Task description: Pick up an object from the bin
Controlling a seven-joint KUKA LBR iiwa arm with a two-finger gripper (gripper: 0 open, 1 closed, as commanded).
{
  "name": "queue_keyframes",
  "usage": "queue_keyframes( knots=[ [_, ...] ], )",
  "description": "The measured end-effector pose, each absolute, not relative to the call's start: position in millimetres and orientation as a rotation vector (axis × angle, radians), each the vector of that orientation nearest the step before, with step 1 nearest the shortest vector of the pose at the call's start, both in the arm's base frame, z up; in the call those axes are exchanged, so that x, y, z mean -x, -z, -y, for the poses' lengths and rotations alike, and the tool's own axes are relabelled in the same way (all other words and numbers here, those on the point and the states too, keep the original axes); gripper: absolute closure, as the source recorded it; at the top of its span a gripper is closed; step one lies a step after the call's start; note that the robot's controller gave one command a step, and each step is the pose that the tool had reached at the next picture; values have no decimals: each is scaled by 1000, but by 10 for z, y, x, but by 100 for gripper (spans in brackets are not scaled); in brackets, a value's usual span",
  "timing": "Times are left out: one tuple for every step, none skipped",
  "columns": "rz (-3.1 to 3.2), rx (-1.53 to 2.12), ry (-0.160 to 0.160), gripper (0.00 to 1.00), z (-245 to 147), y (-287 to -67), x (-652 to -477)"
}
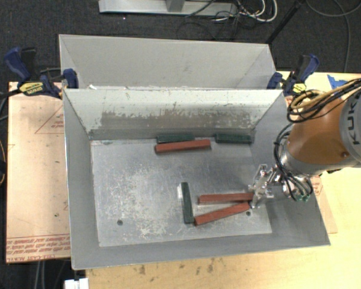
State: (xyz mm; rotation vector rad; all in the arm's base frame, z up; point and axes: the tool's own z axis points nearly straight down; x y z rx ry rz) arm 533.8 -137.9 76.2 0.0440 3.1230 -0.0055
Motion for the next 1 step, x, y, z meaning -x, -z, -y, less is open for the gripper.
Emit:
queue_keyframes(
  knots=[
    [-3131, -68, 0, 100, 1089, -2384, -5708]
  ],
)
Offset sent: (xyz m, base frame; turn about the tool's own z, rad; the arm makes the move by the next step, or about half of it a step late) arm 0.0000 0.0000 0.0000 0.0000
